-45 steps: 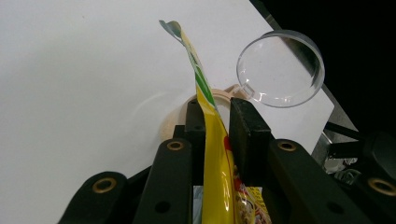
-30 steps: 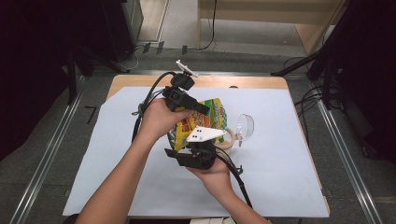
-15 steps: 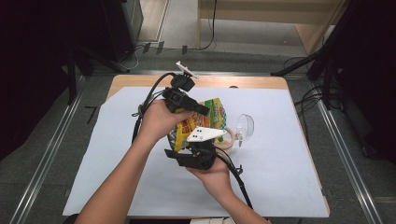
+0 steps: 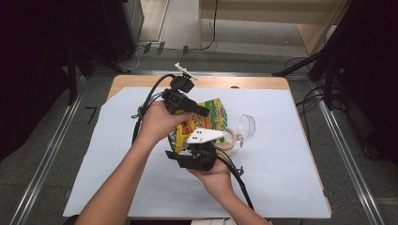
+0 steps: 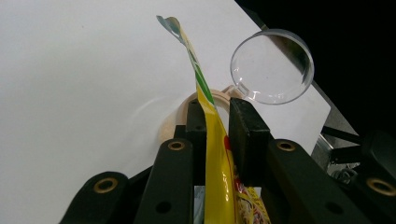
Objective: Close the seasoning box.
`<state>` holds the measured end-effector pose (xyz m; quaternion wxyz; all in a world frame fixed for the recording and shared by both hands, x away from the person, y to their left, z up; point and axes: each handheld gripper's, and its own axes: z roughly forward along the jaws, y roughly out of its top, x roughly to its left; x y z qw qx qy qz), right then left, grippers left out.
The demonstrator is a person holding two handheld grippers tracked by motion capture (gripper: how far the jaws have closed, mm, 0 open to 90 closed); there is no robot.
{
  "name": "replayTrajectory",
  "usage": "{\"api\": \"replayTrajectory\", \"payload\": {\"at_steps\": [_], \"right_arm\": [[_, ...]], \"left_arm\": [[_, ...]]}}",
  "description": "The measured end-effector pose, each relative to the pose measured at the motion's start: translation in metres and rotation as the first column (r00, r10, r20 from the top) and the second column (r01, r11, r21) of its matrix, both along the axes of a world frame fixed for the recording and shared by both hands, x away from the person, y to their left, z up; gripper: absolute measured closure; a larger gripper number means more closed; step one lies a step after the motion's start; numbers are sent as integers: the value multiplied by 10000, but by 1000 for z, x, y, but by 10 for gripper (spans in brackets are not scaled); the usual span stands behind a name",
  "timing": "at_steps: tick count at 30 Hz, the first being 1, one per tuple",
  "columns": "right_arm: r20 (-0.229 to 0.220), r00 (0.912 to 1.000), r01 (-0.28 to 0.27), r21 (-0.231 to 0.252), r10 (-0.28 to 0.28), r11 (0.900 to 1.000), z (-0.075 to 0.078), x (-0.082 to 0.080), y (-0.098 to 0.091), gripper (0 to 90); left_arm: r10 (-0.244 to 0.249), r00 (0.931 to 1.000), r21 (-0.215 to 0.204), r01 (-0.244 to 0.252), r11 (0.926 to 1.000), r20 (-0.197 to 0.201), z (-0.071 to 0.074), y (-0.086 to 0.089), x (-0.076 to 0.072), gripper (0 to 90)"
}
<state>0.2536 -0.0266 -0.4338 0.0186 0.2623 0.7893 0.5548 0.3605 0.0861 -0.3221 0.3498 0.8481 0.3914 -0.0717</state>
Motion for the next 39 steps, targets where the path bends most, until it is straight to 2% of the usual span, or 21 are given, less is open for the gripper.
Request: {"api": "replayTrajectory", "payload": {"at_steps": [6,15,18,21,23,34,39], "right_arm": [[256,9997,22,-207,-16,9998,2,-2,1,629],[45,10000,-18,-33,18,10000,3,-1,0,629],[16,10000,-40,19,40,10000,6,-1,-1,629],[-24,10000,-20,123,20,9999,6,0,-1,629],[-144,9999,56,105,-54,9999,5,0,-1,629],[-81,10000,34,190,-33,9998,6,1,-3,629],[-213,9998,24,133,-21,9999,5,2,-3,628]], "left_arm": [[-64,9999,17,64,10000,77,1,1,-1,786],[-44,10000,52,44,10000,-21,1,0,1,786],[-43,10000,-5,43,10000,56,4,-2,1,783],[-176,9998,267,174,9995,62,4,-6,2,780],[-123,9999,237,124,9996,-8,3,-6,3,781],[-176,9998,239,175,9996,22,5,-6,4,779],[-101,9999,175,102,9998,-64,1,-5,6,779]]}}
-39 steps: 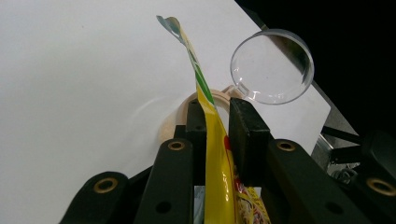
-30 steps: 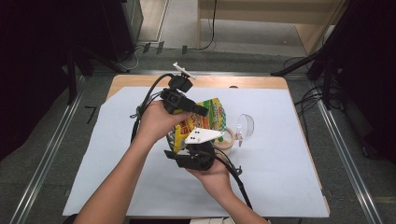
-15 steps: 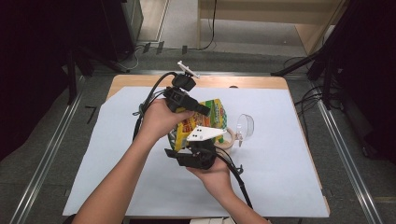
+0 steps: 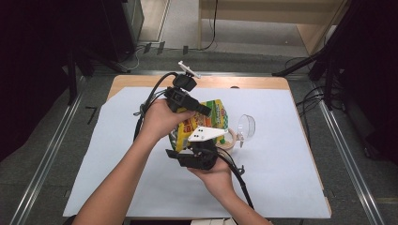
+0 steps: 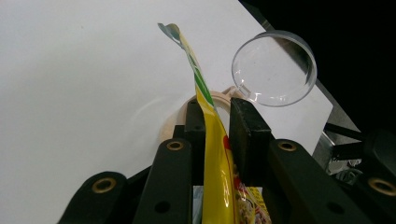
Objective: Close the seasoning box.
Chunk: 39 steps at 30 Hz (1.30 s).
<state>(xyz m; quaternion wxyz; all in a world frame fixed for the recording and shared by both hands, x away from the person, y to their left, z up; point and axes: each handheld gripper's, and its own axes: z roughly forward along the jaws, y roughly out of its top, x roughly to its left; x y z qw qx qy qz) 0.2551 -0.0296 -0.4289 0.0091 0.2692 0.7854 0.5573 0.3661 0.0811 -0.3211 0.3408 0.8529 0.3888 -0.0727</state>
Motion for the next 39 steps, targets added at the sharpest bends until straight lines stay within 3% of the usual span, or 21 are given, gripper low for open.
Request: {"api": "replayTrajectory", "payload": {"at_steps": [10,17,39], "right_arm": [[251,9997,69,-108,-66,9999,1,-1,0,628],[126,9999,4,-228,-1,9997,-2,0,0,627],[57,10000,59,73,-59,10000,1,0,-2,631]], "left_arm": [[-58,9999,-78,60,10000,162,2,-1,-3,777],[-12,10000,-156,13,9999,59,-2,1,-1,776],[-197,9996,211,193,9996,214,5,-7,-4,775]]}}
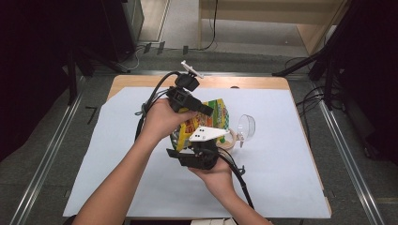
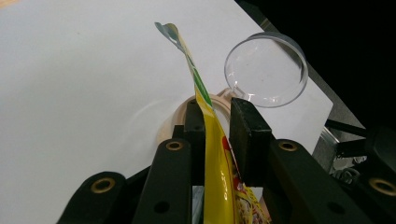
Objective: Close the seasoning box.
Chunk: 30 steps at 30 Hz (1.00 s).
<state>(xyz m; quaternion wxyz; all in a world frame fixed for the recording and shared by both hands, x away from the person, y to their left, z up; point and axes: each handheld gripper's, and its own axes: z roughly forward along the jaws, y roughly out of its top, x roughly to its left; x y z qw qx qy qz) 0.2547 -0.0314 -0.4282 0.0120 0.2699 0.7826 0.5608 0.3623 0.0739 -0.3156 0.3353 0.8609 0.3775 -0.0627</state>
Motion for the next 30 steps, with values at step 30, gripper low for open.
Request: {"api": "replayTrajectory", "payload": {"at_steps": [30], "right_arm": [[-127,9998,178,129,-176,9998,0,1,-2,629]], "left_arm": [[-64,10000,137,64,9999,-15,1,-6,3,778]]}}
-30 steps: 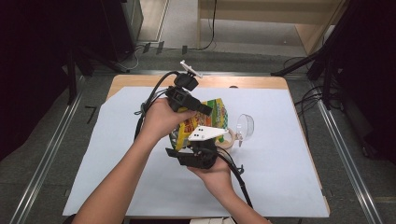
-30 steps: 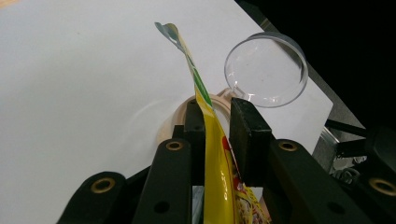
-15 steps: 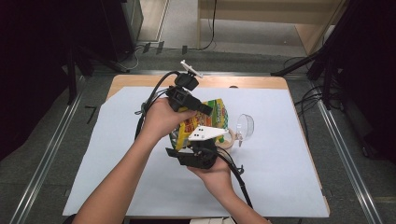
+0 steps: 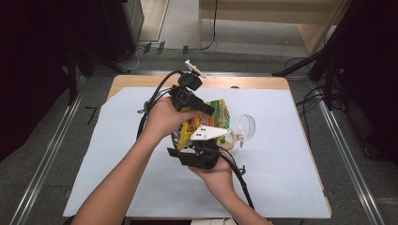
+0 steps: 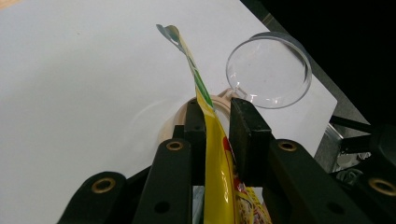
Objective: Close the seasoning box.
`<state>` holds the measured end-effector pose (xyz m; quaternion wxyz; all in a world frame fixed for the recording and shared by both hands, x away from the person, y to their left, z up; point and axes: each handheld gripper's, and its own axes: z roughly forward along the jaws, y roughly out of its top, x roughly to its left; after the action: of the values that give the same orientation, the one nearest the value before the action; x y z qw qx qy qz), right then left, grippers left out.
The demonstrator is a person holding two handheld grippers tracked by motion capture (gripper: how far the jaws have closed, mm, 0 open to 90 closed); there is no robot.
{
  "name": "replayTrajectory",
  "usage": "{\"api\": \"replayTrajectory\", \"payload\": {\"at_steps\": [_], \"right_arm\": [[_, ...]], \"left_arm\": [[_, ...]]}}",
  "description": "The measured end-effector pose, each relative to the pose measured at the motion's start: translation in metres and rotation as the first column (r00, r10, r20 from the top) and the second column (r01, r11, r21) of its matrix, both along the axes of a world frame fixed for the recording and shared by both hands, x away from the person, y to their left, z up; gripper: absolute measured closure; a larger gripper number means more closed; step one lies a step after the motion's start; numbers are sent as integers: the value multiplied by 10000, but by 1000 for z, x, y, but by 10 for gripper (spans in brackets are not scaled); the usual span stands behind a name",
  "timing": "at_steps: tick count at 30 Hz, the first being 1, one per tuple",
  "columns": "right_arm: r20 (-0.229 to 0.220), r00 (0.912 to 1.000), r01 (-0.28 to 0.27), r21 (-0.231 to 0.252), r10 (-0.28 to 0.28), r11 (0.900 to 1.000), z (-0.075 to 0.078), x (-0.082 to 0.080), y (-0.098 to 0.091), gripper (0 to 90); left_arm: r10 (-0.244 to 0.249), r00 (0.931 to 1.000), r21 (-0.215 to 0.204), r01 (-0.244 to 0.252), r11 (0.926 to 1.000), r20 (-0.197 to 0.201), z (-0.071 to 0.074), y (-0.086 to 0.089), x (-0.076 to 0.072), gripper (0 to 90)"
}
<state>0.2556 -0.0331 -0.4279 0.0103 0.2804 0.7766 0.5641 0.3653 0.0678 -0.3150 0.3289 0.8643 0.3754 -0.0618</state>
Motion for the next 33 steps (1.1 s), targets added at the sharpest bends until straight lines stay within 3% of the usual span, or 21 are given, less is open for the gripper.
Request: {"api": "replayTrajectory", "payload": {"at_steps": [5,12,33], "right_arm": [[132,9999,26,-50,-26,10000,1,-1,0,628],[324,9995,55,-217,-48,9997,2,-2,1,624],[443,9990,42,-222,-32,9997,0,-2,1,627]], "left_arm": [[-63,9999,-16,64,10000,101,3,0,-2,776],[-24,10000,68,25,10000,-87,1,1,2,777],[-43,10000,26,43,10000,40,2,0,-1,774]]}}
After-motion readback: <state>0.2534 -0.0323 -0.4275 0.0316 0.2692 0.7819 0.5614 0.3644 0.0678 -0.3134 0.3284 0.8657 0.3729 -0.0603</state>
